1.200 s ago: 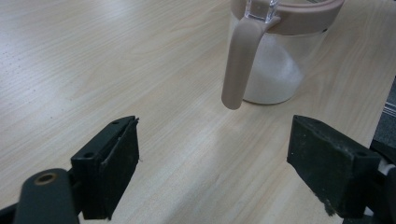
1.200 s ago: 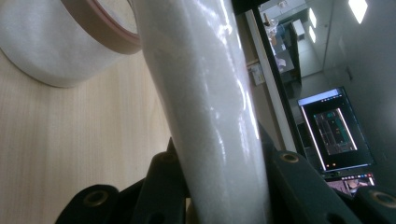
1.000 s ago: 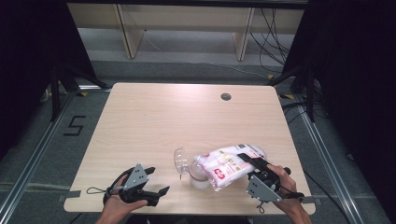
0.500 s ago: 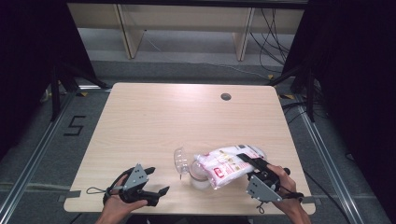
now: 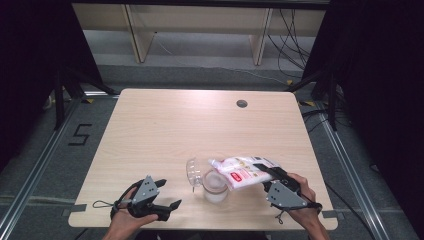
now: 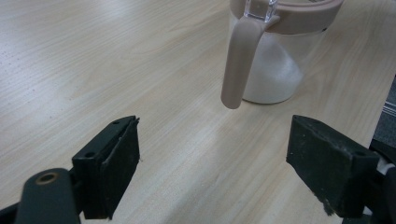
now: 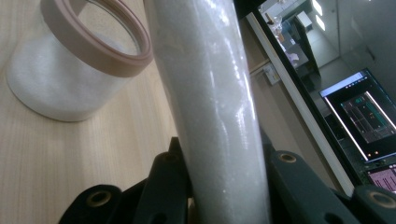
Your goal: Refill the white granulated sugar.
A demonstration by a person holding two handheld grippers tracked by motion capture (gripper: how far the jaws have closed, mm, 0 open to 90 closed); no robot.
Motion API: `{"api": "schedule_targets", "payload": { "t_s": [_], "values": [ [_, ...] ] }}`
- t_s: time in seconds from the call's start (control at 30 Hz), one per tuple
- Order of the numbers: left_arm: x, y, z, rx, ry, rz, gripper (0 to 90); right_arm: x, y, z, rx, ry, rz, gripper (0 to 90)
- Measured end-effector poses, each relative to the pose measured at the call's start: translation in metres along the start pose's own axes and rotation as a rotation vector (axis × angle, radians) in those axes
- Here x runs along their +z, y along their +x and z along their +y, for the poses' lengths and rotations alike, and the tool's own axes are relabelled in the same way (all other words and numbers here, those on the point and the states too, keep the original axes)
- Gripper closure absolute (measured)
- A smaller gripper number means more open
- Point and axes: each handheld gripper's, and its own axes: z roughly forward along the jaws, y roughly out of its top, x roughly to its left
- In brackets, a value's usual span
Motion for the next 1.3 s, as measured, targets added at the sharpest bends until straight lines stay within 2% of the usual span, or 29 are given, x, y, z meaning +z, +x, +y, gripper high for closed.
{"api": "schedule_targets", "payload": {
  "t_s": [0.03, 0.1, 0.23, 0.3, 0.4, 0.5, 0.53, 0.63, 0.67, 0.7, 0.8, 0.83, 0.93, 0.97, 1.0, 1.1, 1.13, 1.17, 1.27, 1.3],
  "values": [
    [0.000, 0.000, 0.000, 0.001, 0.001, 0.000, 16.8, 0.000, 0.001, -0.001, 0.028, 0.003, 0.012, 75.9],
    [0.000, 0.000, 0.000, -0.002, -0.001, 0.000, 16.8, 0.002, 0.000, -0.003, 0.044, -0.003, 0.006, 76.0],
    [0.000, 0.000, 0.000, -0.003, -0.001, 0.000, 16.9, 0.004, -0.002, -0.007, 0.062, -0.025, 0.007, 76.2],
    [0.000, 0.000, 0.000, 0.001, 0.000, 0.000, 16.8, 0.007, -0.001, -0.009, 0.067, -0.019, 0.006, 76.3],
    [0.000, 0.000, 0.000, -0.002, -0.001, 0.001, 16.9, 0.009, -0.001, -0.014, 0.138, -0.031, 0.010, 76.4],
    [0.000, 0.000, 0.000, 0.002, 0.000, 0.000, 16.9, 0.012, -0.002, -0.016, 0.151, -0.030, 0.027, 76.6],
    [0.000, 0.000, 0.000, -0.001, 0.001, 0.000, 16.9, 0.013, -0.001, -0.017, 0.177, -0.045, 0.029, 76.7],
    [0.000, 0.000, 0.000, 0.002, 0.000, 0.001, 16.9, 0.014, 0.000, -0.019, 0.199, -0.047, 0.030, 77.0],
    [-0.001, 0.001, 0.001, 0.021, 0.000, 0.000, 16.9, 0.015, 0.000, -0.020, 0.204, -0.047, 0.039, 77.1],
    [-0.001, 0.002, 0.001, 0.028, 0.001, -0.001, 16.9, 0.016, 0.001, -0.021, 0.234, -0.053, 0.036, 77.4],
    [-0.001, 0.001, 0.001, 0.021, 0.001, 0.000, 16.9, 0.018, 0.002, -0.023, 0.248, -0.060, 0.045, 78.1],
    [-0.001, 0.002, 0.001, 0.030, 0.001, 0.000, 16.9, 0.018, 0.002, -0.023, 0.258, -0.059, 0.059, 78.2],
    [0.000, 0.000, 0.000, -0.003, 0.000, 0.001, 16.9, 0.020, 0.003, -0.024, 0.274, -0.065, 0.057, 78.4],
    [0.000, 0.000, 0.000, 0.002, 0.001, 0.002, 17.0, 0.020, 0.004, -0.025, 0.294, -0.067, 0.051, 78.4],
    [0.000, 0.000, 0.000, 0.001, 0.000, 0.002, 17.0, 0.020, 0.003, -0.026, 0.292, -0.070, 0.064, 78.4],
    [0.000, 0.000, 0.000, 0.000, 0.000, 0.001, 16.9, 0.021, 0.003, -0.030, 0.332, -0.076, 0.049, 78.5],
    [-0.001, 0.001, 0.000, 0.008, 0.000, 0.001, 16.9, 0.020, 0.002, -0.030, 0.329, -0.084, 0.046, 78.5],
    [-0.001, 0.002, 0.001, 0.024, 0.001, 0.000, 16.9, 0.019, 0.002, -0.031, 0.346, -0.088, 0.047, 78.5],
    [0.000, 0.000, 0.000, -0.001, -0.001, 0.001, 16.9, 0.019, 0.000, -0.035, 0.382, -0.107, 0.038, 78.6],
    [0.000, 0.000, 0.000, 0.003, 0.000, 0.002, 16.9, 0.019, 0.000, -0.036, 0.398, -0.107, 0.038, 78.6]
  ]
}}
